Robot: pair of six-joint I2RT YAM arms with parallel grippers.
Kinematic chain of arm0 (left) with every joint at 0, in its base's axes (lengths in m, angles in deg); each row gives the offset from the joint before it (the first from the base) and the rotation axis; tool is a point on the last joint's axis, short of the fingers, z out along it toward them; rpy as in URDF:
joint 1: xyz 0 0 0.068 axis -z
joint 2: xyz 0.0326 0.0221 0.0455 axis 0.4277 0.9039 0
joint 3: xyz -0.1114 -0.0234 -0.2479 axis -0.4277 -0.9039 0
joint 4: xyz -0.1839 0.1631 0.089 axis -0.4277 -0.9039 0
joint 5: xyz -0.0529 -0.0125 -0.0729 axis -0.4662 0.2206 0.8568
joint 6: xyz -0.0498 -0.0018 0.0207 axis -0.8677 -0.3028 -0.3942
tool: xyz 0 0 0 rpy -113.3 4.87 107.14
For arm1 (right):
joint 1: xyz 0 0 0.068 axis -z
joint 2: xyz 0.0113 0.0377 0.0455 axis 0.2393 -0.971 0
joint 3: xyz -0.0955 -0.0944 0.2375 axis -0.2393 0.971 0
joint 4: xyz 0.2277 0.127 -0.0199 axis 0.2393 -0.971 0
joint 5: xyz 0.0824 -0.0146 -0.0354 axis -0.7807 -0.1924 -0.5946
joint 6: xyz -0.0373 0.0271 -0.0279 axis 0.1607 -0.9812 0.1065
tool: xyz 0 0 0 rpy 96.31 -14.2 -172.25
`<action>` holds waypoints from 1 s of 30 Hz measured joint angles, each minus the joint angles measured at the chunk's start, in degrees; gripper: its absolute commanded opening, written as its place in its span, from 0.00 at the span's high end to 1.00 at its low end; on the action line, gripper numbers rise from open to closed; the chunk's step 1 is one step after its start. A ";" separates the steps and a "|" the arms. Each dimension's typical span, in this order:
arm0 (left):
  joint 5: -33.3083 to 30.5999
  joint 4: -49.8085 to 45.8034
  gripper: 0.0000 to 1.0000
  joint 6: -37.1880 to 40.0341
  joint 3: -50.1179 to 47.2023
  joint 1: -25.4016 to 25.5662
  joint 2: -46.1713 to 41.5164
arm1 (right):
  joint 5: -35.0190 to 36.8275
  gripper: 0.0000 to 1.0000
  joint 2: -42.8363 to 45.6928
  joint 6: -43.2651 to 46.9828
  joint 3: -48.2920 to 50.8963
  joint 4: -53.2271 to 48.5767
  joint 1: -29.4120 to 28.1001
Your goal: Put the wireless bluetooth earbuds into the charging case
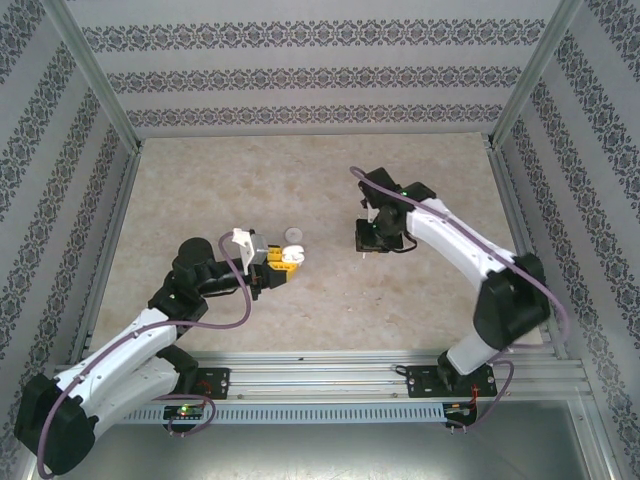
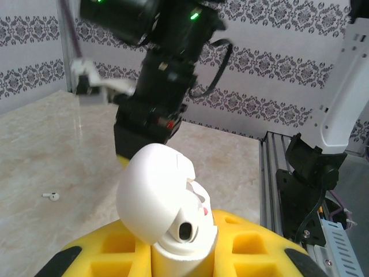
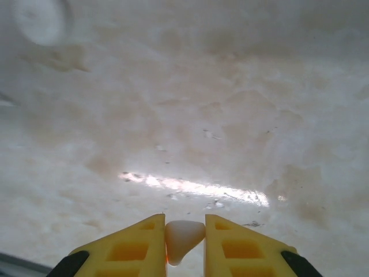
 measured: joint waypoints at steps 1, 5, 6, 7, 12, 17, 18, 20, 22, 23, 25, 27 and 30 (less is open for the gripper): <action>0.00 0.66 0.99 -0.31 0.00 0.00 0.66 | 0.02 0.82 2.32 -0.61 0.48 0.72 -0.63; -0.02 3.04 0.99 -1.01 0.28 0.00 3.37 | 0.04 0.84 10.51 -2.97 3.04 5.09 -3.78; -0.02 3.67 0.99 -1.20 0.59 -0.04 4.20 | 0.09 0.84 12.79 -3.65 3.91 6.67 -4.83; -0.02 4.28 1.00 -1.40 1.01 -0.04 5.05 | 0.09 0.84 14.80 -4.24 4.48 8.09 -5.77; -0.02 6.45 1.00 -1.81 3.82 -0.26 8.33 | 0.26 0.85 19.76 -5.92 4.22 13.53 -9.77; -0.04 7.78 1.00 -1.79 5.81 -0.28 10.19 | 1.55 0.86 19.67 -7.04 2.38 15.37 -13.86; -0.07 7.93 1.00 -1.79 6.19 -0.28 10.56 | 1.70 0.86 19.67 -7.43 2.36 15.82 -14.73; -0.15 8.55 1.00 -1.79 6.73 -0.28 11.30 | 1.97 0.85 19.47 -8.33 2.32 16.46 -16.41; -0.42 9.27 1.00 -1.81 6.82 -0.31 11.87 | 2.03 0.85 18.86 -8.94 1.88 16.98 -17.81; -0.46 9.55 1.00 -1.81 6.82 -0.31 12.09 | 2.10 0.86 18.51 -9.25 1.60 17.09 -18.25; -0.66 10.03 1.00 -1.81 6.82 -0.31 12.41 | 2.19 0.85 17.73 -9.62 0.63 17.25 -19.02; -0.70 10.43 1.00 -1.81 6.82 -0.31 12.52 | 2.45 0.85 17.11 -9.77 -0.55 17.25 -19.43; -0.90 10.93 1.00 -1.86 6.82 -0.31 12.55 | 2.95 0.85 16.81 -9.92 -2.12 17.31 -19.45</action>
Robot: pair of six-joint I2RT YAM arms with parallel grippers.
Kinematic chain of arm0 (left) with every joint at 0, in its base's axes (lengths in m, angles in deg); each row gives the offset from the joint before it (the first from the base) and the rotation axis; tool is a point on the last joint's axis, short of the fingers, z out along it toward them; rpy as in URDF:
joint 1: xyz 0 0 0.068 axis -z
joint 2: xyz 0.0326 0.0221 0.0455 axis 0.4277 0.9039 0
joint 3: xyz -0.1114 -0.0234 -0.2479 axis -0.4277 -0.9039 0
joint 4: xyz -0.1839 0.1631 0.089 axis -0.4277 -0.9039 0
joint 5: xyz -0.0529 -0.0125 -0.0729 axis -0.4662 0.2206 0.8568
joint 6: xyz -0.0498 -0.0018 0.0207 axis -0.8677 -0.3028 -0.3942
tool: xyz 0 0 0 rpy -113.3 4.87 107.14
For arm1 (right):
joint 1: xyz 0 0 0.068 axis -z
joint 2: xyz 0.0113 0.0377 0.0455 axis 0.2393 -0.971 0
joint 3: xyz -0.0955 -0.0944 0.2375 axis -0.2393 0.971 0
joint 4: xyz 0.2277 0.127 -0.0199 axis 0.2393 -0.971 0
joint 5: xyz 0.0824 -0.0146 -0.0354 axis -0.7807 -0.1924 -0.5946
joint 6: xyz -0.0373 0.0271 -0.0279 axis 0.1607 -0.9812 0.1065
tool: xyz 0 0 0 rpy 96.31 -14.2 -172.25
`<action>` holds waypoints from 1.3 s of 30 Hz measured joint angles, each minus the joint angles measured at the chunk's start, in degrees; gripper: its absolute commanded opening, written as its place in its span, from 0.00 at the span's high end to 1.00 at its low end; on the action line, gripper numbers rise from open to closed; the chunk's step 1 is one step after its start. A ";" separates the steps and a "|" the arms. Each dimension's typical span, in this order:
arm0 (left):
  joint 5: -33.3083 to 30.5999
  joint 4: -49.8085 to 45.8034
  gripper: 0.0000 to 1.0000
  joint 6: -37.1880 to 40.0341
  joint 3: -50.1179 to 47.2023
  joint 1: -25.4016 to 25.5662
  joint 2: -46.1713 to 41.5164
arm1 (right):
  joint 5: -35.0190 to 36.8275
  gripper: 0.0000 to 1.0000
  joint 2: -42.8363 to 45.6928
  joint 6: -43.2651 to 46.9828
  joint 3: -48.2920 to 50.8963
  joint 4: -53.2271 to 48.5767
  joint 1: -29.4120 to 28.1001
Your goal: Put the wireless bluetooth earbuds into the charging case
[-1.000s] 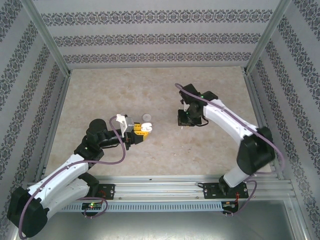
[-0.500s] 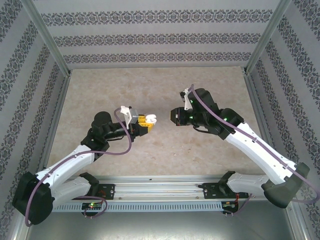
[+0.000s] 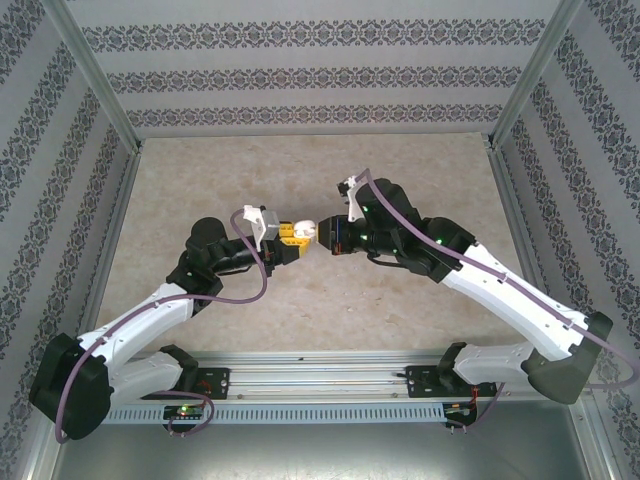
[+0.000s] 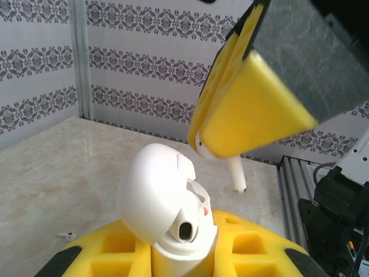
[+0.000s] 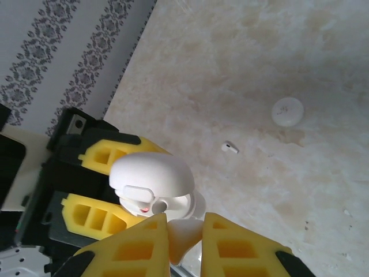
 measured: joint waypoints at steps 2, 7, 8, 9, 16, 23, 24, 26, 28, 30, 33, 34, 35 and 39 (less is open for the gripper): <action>-0.02 0.24 1.00 -0.15 0.00 0.00 0.02 | 0.26 0.85 0.00 -0.07 -0.57 0.07 0.02; -0.02 0.61 1.00 -0.39 0.00 0.00 0.13 | 0.28 0.85 -0.55 -0.48 -1.16 0.42 0.00; -0.02 0.61 1.00 -0.39 0.00 0.00 0.17 | 0.28 0.85 -0.90 -0.52 -1.46 0.42 0.00; -0.02 0.63 1.00 -0.39 0.00 0.00 0.22 | 0.26 0.85 -1.25 -0.68 -1.75 0.48 0.00; -0.17 0.66 1.00 -0.42 0.00 0.00 0.52 | 0.33 0.86 -2.56 -0.94 -2.60 1.20 -1.27; -0.17 1.49 1.00 -0.63 0.00 0.00 0.87 | 2.49 0.86 -3.15 -0.87 -3.04 1.38 -1.88; -0.17 1.46 1.00 -0.63 0.00 0.00 0.87 | 2.86 0.86 -3.21 -0.87 -3.04 1.44 -1.88; -0.17 1.46 1.00 -0.66 0.00 0.00 0.87 | 3.58 0.86 -3.30 -0.83 -3.04 1.68 -1.88; -0.17 1.46 1.00 -0.68 0.00 0.00 0.87 | 4.31 0.86 -3.39 -0.85 -3.04 2.01 -1.88; -0.17 1.49 1.00 -0.81 0.00 0.00 0.87 | 4.90 0.86 -3.45 -0.85 -3.02 2.27 -1.88; -0.17 1.49 1.00 -0.92 0.00 0.00 0.87 | 5.73 0.86 -3.50 -0.85 -2.97 2.62 -1.88; -0.17 1.49 1.00 -1.03 0.00 0.00 0.87 | 6.03 0.86 -3.52 -0.85 -2.97 2.64 -1.88; -0.17 1.49 1.00 -1.07 0.00 0.00 0.87 | 6.23 0.86 -3.58 -0.83 -2.97 2.62 -2.01; -0.20 1.42 1.00 -1.27 0.00 0.00 0.92 | 7.06 0.86 -3.89 -0.61 -2.97 2.78 -2.62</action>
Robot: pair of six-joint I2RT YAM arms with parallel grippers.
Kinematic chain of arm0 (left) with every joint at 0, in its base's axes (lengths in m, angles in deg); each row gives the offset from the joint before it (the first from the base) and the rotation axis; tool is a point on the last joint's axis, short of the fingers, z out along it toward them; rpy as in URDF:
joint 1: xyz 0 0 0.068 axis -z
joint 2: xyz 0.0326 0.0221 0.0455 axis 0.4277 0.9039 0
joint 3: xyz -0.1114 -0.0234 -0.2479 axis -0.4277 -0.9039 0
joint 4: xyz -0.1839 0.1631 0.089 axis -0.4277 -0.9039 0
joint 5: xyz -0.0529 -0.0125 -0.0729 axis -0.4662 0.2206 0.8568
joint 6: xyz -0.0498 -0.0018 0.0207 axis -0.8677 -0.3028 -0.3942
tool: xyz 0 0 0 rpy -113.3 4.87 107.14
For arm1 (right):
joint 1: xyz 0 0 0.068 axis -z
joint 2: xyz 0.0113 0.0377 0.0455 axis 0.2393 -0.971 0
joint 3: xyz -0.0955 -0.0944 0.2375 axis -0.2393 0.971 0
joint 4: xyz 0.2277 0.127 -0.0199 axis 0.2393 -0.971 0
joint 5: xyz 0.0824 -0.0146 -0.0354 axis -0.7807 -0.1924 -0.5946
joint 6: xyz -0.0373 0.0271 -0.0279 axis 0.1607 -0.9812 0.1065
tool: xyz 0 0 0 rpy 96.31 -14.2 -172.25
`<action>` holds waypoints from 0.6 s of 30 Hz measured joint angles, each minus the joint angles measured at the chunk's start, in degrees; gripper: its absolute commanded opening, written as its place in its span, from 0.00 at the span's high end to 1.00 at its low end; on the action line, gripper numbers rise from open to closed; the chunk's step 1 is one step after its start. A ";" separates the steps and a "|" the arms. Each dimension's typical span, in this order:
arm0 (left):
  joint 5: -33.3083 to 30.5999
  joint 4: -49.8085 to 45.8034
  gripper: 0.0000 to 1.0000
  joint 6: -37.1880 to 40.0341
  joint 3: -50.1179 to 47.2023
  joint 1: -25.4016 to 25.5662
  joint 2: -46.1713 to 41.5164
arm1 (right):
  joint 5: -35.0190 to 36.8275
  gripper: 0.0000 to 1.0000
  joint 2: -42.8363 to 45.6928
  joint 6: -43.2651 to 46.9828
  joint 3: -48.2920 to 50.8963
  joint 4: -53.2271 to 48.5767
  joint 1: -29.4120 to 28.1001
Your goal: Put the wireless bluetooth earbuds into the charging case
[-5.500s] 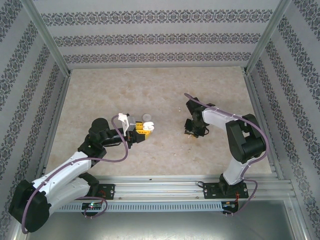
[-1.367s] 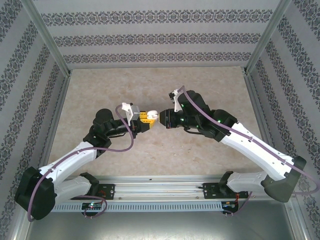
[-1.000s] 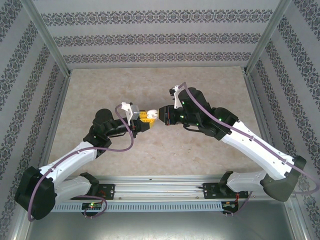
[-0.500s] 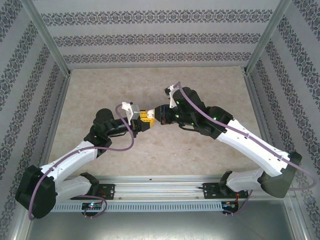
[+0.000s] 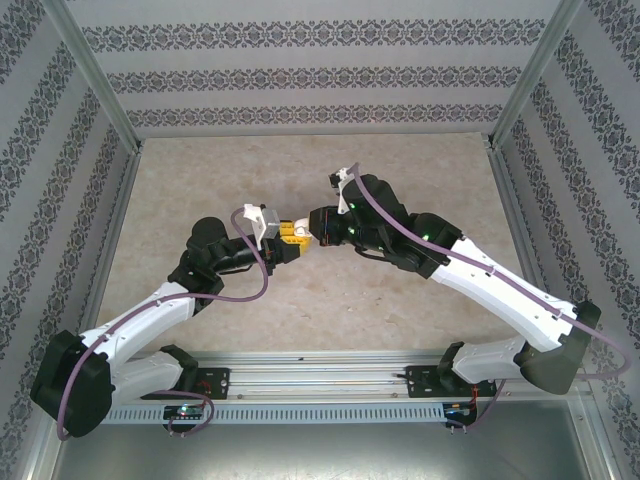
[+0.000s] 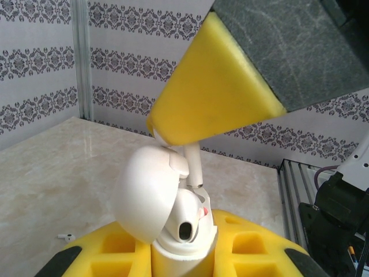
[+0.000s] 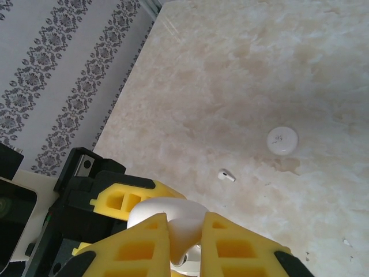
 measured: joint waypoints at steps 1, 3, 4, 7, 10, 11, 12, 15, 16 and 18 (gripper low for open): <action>0.00 0.00 1.00 -0.02 0.00 0.00 0.04 | 0.22 0.86 0.00 0.04 0.02 0.00 -0.26; -0.02 0.00 1.00 -0.04 0.00 0.00 0.09 | 0.61 0.86 0.00 0.20 0.02 0.00 -0.57; -0.04 0.00 1.00 -0.15 0.00 0.00 0.11 | 0.83 0.86 0.00 0.35 0.02 -0.02 -0.74; -0.22 0.00 1.00 -0.22 0.07 0.00 0.26 | 2.12 0.86 0.00 0.81 0.07 -0.13 -1.55; -0.44 -0.04 1.00 -0.28 0.11 0.00 0.37 | 3.34 0.86 0.11 1.09 0.50 0.00 -2.14; -0.48 -0.20 1.00 -0.44 0.11 0.00 0.44 | 3.72 0.87 0.22 1.20 1.05 0.48 -2.23; -0.70 -0.42 1.00 -0.50 0.11 0.00 0.48 | 3.91 0.86 0.33 1.22 1.60 0.85 -2.23; -1.25 -1.11 1.00 -0.66 0.11 0.00 0.70 | 4.79 0.86 0.44 1.25 2.99 2.32 -2.23; -1.33 -1.36 1.00 -0.66 0.11 0.00 0.70 | 5.01 0.86 0.44 1.27 3.30 2.69 -2.23; -1.51 -1.81 1.00 -0.66 0.11 -0.02 0.70 | 5.31 0.86 0.44 1.27 3.87 3.54 -2.23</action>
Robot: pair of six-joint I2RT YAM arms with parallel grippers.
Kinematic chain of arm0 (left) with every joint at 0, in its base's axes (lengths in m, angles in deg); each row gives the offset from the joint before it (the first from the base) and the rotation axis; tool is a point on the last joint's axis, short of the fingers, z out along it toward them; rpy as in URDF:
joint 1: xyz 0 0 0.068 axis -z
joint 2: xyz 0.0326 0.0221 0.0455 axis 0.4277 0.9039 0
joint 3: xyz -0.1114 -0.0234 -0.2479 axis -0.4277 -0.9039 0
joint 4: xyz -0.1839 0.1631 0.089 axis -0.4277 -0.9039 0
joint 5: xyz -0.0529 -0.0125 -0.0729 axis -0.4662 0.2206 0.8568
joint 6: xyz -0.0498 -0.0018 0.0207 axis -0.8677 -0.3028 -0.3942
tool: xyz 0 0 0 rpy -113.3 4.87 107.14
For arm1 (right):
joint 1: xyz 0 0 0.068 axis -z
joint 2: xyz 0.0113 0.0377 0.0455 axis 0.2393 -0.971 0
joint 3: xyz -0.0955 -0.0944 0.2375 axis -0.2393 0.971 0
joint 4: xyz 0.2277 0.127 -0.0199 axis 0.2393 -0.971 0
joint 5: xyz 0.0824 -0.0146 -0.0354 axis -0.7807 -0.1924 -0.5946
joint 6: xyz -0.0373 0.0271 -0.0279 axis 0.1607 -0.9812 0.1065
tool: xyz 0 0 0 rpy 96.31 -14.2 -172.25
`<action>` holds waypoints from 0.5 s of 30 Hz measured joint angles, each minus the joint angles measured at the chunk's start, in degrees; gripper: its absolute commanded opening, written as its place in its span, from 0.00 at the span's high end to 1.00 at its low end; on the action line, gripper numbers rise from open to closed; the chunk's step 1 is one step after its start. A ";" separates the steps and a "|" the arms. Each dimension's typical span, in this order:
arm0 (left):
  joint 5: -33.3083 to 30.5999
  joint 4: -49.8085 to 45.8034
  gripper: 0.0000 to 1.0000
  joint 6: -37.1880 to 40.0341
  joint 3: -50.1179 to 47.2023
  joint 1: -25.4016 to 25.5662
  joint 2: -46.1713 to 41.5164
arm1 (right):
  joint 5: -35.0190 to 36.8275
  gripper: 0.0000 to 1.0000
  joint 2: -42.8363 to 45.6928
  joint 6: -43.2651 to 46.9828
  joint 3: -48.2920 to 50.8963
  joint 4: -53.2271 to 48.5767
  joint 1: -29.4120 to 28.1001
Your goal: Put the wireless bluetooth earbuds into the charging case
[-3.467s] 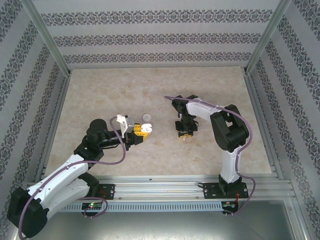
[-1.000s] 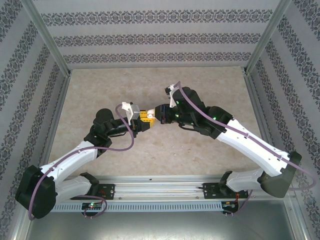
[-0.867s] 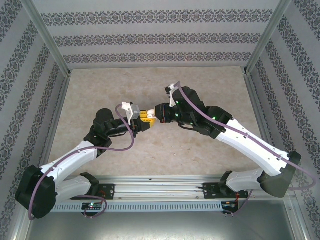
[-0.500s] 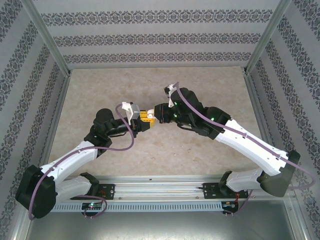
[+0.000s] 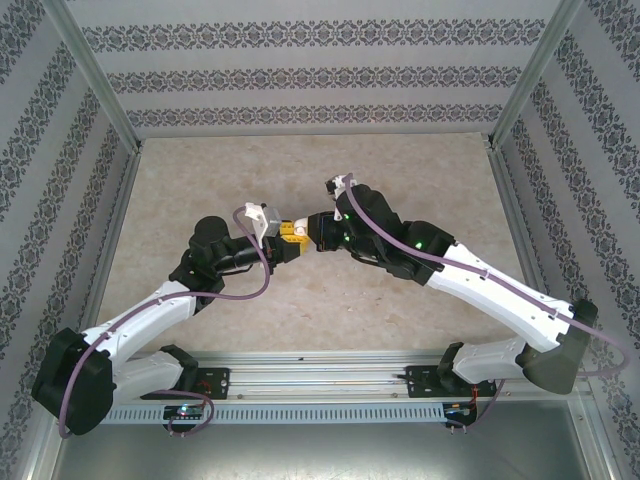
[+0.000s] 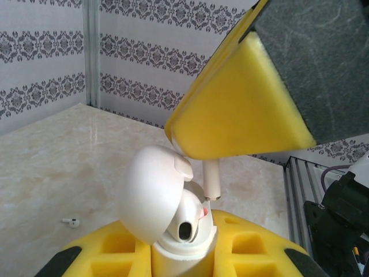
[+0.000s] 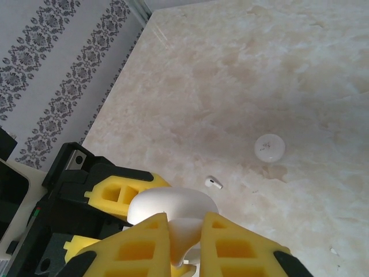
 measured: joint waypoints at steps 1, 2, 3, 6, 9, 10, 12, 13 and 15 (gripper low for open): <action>0.02 -0.11 1.00 0.00 0.00 0.02 0.00 | 0.22 0.86 0.00 0.02 0.15 0.28 0.00; 0.00 -0.15 1.00 -0.02 0.00 0.02 0.00 | 0.46 0.86 0.00 0.02 0.33 0.63 0.00; 0.00 -0.15 1.00 -0.02 0.00 0.02 0.00 | 0.63 0.86 -0.02 0.02 0.37 0.76 0.00; 0.02 -0.13 1.00 -0.02 0.00 0.02 0.00 | 0.81 0.86 -0.04 0.24 0.37 0.96 0.00; 0.02 -0.11 1.00 -0.17 0.00 0.02 0.00 | 1.22 0.86 -0.04 0.46 0.37 0.98 0.00; 0.04 -0.09 1.00 -0.26 0.00 0.02 0.00 | 1.31 0.86 -0.04 0.46 0.37 1.01 0.00; 0.04 -0.07 1.00 -0.63 0.04 0.02 0.00 | 1.64 0.86 -0.07 0.63 0.37 1.07 0.00; 0.04 -0.07 1.00 -0.79 0.11 0.02 0.00 | 1.70 0.86 -0.09 0.79 0.37 1.18 0.00; 0.04 0.04 1.00 -1.09 0.11 0.02 0.00 | 1.92 0.86 -0.33 1.11 0.31 1.60 0.00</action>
